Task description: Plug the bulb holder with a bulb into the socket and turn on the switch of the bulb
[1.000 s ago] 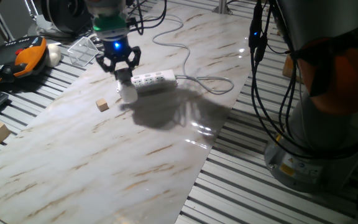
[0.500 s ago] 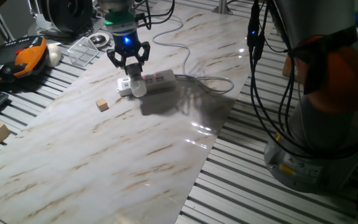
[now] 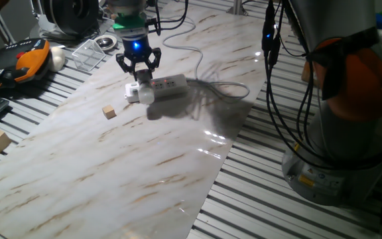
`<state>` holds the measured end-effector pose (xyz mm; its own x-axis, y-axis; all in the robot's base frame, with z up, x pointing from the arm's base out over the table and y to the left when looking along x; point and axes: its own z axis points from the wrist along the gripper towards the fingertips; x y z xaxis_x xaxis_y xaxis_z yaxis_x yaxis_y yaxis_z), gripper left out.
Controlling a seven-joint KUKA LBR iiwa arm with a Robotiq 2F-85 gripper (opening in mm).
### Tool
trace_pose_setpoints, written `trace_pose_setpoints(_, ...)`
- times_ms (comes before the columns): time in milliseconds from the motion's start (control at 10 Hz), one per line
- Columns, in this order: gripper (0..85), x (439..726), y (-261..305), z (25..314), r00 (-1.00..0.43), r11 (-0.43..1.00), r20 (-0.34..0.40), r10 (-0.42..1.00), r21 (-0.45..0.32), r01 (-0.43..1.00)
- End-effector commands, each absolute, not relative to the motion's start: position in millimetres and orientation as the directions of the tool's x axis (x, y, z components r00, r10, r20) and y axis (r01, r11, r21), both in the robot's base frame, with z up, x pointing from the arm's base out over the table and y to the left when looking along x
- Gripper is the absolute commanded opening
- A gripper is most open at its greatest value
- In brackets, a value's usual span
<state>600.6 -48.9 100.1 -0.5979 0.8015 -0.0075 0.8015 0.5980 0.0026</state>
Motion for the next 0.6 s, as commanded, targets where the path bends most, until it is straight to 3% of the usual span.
trace_pose_setpoints(0, 0.0, 600.2, -49.8, 100.0, -0.597, 0.597, -0.002, 0.802, 0.005, 0.802)
trace_pose_setpoints(500, 0.0, 600.8, -52.1, 96.0, -0.601, 0.601, 0.003, 0.799, -0.001, 0.799)
